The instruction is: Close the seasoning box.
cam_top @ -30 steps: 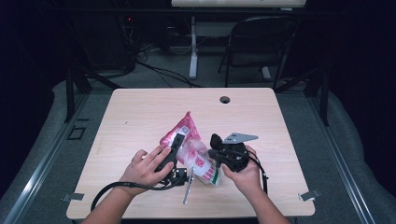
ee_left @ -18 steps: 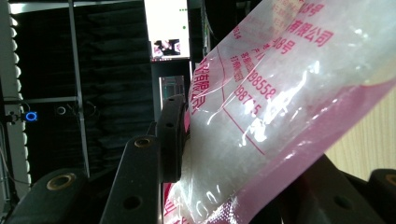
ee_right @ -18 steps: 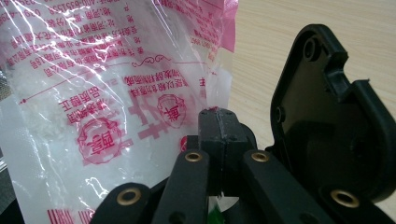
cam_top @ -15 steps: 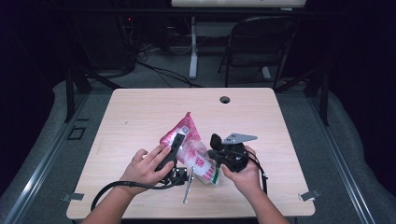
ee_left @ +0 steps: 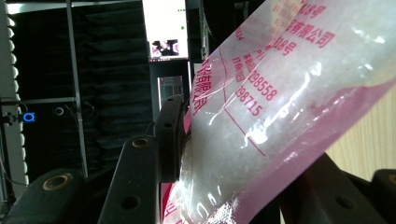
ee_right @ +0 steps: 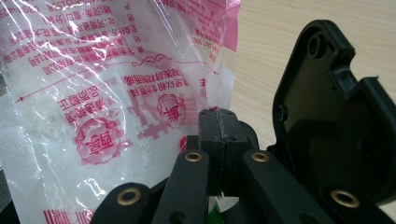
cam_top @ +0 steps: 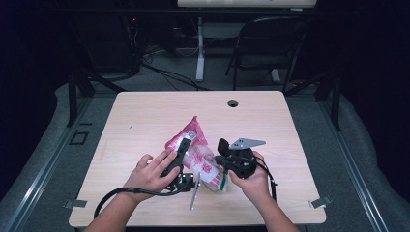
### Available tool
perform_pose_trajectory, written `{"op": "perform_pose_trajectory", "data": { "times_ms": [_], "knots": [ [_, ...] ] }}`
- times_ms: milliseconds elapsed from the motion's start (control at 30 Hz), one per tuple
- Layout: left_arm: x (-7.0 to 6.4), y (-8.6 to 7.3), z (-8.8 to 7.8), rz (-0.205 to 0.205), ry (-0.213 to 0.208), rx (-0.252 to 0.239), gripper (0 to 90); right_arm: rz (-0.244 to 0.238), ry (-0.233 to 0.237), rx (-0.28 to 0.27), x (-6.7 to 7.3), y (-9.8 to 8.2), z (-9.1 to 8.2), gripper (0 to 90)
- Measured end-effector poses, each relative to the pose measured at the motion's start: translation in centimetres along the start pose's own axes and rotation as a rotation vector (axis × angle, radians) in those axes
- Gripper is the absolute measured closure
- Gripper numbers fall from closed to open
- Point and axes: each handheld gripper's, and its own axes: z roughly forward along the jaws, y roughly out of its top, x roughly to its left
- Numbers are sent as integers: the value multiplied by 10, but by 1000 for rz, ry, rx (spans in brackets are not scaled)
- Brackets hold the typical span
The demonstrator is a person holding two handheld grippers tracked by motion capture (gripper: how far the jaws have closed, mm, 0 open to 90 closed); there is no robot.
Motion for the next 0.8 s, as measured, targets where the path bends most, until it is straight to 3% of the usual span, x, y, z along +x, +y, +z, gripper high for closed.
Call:
{"op": "perform_pose_trajectory", "data": {
  "times_ms": [300, 400, 467, 533, 800],
  "knots": [
    [0, 0, 0, 3, 4, -4, 626, 0, 1, 0, 0, 0, 0, 900],
    [-1, -1, 0, -17, -9, 5, 626, -1, 2, -2, 0, 0, 0, 900],
    [0, -1, 0, -5, -2, -3, 629, -2, 2, -2, 0, 0, 0, 900],
    [-3, -2, -1, -37, -17, 5, 633, -2, 3, -1, 0, 0, 0, 900],
    [-3, -4, -1, -42, -20, 1, 638, -2, 5, 1, 1, -1, 1, 900]
  ]
}}
